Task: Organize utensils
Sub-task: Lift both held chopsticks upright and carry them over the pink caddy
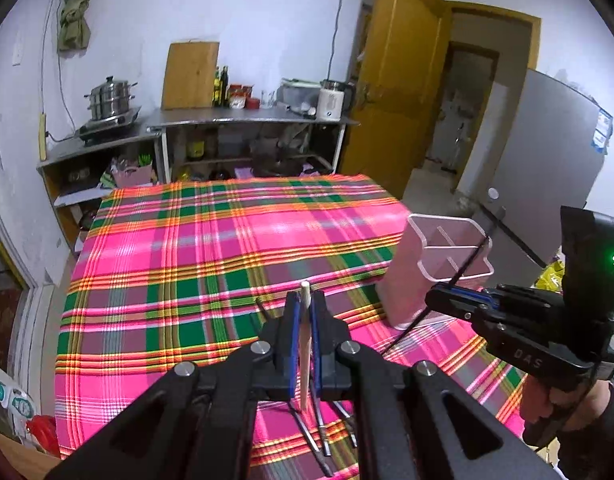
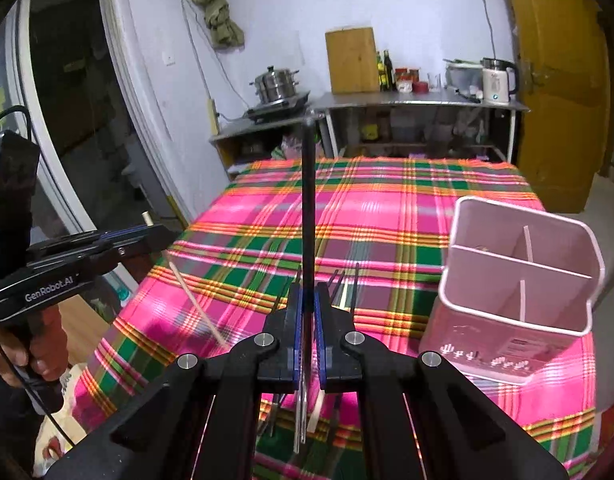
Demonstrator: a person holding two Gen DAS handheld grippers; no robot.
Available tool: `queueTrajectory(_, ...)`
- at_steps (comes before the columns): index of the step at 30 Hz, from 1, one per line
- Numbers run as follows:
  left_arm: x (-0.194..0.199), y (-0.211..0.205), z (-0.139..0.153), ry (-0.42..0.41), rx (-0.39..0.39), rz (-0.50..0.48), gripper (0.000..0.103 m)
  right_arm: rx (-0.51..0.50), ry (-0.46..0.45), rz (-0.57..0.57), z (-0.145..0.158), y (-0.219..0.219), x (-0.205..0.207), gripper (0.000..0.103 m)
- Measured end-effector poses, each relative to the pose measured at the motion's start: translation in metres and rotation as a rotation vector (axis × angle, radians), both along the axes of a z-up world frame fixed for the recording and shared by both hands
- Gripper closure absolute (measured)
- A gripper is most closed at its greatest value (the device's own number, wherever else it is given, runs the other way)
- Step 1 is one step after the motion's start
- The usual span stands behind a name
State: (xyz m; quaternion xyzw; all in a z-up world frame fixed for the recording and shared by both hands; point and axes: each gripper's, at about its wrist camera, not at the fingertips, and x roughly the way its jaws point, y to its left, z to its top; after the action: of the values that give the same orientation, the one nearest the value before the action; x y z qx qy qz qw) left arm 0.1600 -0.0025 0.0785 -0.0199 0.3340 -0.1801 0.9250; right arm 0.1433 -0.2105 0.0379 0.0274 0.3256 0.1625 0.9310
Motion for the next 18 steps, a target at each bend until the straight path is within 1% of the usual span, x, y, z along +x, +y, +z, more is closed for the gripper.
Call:
queueTrajectory(10, -0.011, -0.028, 0.030, -0.025, -0.040, -0.070, 0.097, 0.031, -0.062, -0.056, 0.024, -0.026, -0.024, 0.097)
queueTrajectory(18, 0.005, -0.076, 0.060, -0.047, -0.073, -0.159, 0.097, 0.065, -0.123, -0.129, 0.053, -0.064, -0.033, 0.097)
